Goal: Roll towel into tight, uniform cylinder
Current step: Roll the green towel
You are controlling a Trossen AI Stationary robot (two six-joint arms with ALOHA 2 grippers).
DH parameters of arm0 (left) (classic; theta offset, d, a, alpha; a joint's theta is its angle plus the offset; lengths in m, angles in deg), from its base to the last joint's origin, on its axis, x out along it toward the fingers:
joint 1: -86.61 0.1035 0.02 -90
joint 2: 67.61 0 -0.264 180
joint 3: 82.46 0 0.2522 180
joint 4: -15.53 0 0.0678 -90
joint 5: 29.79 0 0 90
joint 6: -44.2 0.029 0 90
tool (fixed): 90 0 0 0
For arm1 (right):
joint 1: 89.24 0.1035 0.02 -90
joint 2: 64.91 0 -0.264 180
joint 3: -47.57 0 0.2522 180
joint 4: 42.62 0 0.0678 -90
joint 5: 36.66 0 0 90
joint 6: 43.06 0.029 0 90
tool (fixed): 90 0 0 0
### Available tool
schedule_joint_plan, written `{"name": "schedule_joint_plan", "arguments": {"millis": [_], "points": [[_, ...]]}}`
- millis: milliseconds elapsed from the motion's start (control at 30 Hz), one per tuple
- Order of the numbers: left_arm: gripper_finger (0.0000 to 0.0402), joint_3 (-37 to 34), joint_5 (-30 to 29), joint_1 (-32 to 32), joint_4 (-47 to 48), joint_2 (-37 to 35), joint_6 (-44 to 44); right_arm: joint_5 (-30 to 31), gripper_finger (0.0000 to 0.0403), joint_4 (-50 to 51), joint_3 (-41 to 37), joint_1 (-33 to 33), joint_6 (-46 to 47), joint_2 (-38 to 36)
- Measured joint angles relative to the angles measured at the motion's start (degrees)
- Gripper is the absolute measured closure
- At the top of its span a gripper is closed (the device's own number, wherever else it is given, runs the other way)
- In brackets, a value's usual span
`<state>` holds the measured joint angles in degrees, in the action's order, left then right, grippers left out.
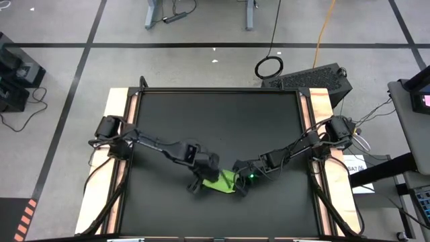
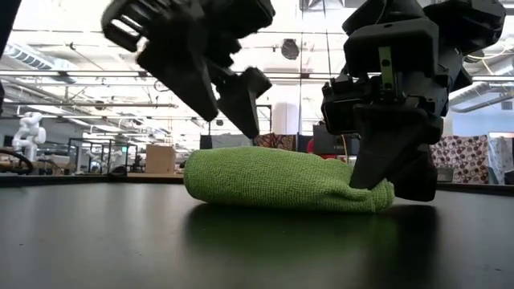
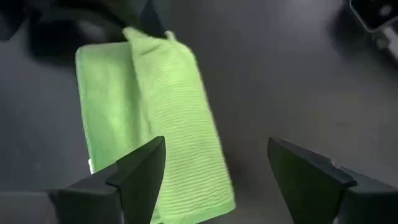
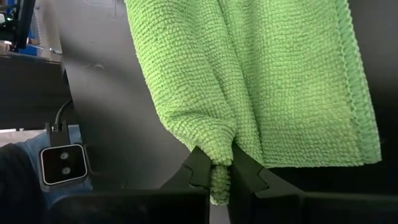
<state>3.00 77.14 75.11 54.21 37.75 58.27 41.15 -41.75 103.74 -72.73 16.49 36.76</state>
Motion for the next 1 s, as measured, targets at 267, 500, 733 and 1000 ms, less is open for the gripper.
{"name": "schedule_joint_plan", "arguments": {"millis": [267, 500, 733, 1000], "points": [[0.014, -1.76, -13.36, -4.16, -0.81, 0.0, 4.35, -0.3, 0.039, -0.38, -0.04, -0.43, -0.12, 0.0], [0.0176, -4.79, -17.02, -5.9, -4.03, 0.0, 7.36, -0.21, 0.039, -0.48, -0.04, -0.44, -0.03, 0.02], [0.0189, -8.14, -18.62, -6.53, -8.93, 0.0, 8.26, -0.21, 0.039, -0.59, -0.04, -0.44, 0.74, 0.02], [0.0189, -14.07, -16.62, -4.23, -16.25, 0.0, 8.76, 0.05, 0.039, -1.56, -0.04, -0.48, 1.25, 0.04]]}}
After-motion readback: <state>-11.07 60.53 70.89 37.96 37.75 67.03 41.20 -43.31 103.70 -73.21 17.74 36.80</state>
